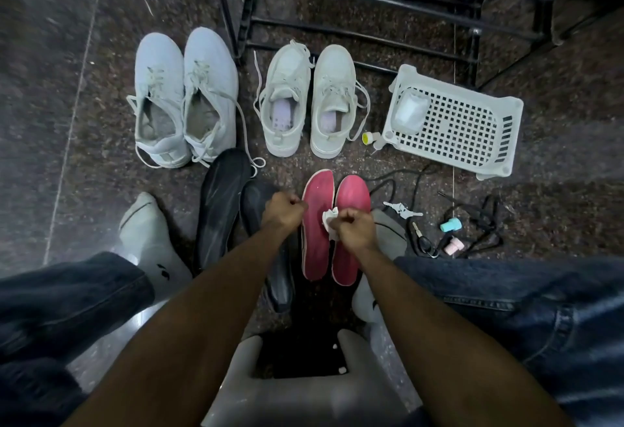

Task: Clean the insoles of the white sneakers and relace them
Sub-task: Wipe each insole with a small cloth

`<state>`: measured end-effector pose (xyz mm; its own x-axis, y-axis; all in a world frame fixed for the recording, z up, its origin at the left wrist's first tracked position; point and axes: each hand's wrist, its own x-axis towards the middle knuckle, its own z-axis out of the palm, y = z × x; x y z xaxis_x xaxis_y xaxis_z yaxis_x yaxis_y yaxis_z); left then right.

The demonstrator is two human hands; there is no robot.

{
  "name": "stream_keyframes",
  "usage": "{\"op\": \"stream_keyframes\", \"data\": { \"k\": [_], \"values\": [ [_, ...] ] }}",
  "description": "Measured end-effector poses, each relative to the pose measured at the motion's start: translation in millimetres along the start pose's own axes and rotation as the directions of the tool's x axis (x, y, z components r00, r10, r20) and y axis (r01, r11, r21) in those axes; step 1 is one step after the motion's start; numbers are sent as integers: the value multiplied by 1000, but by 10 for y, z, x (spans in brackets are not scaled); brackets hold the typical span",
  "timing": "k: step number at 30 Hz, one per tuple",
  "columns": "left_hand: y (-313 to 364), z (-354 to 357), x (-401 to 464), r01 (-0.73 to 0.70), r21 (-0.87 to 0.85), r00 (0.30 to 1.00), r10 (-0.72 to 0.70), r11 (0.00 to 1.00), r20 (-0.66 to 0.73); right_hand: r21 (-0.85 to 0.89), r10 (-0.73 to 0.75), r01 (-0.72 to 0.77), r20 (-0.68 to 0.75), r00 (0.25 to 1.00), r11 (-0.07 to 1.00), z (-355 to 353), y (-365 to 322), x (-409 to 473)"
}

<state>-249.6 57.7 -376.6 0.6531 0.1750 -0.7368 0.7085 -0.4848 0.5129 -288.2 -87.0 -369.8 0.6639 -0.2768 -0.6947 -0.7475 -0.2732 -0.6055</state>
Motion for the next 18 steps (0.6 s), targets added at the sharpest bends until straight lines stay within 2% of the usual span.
{"op": "stream_keyframes", "data": {
  "k": [4,9,11,13,15,18],
  "values": [
    [86,-226,-274,10,-418,1000,2,909,29,135,-63,55,61,996,989,3,-261,-158],
    [180,-516,-602,-13,-620,993,83,785,84,264,-86,34,189,978,964,-89,-666,-432],
    [234,-582,-715,30,-698,980,117,715,162,329,-111,26,243,964,944,-133,-853,-557],
    [336,-613,-915,96,-767,950,172,635,262,337,-146,60,237,961,940,-164,-1023,-662],
    [381,-611,-1023,191,-824,904,231,533,359,250,-218,168,186,958,954,-192,-1142,-744],
    [404,-609,-1157,290,-868,859,291,403,422,-89,-418,430,125,900,898,-239,-1225,-830]
  ]
}}
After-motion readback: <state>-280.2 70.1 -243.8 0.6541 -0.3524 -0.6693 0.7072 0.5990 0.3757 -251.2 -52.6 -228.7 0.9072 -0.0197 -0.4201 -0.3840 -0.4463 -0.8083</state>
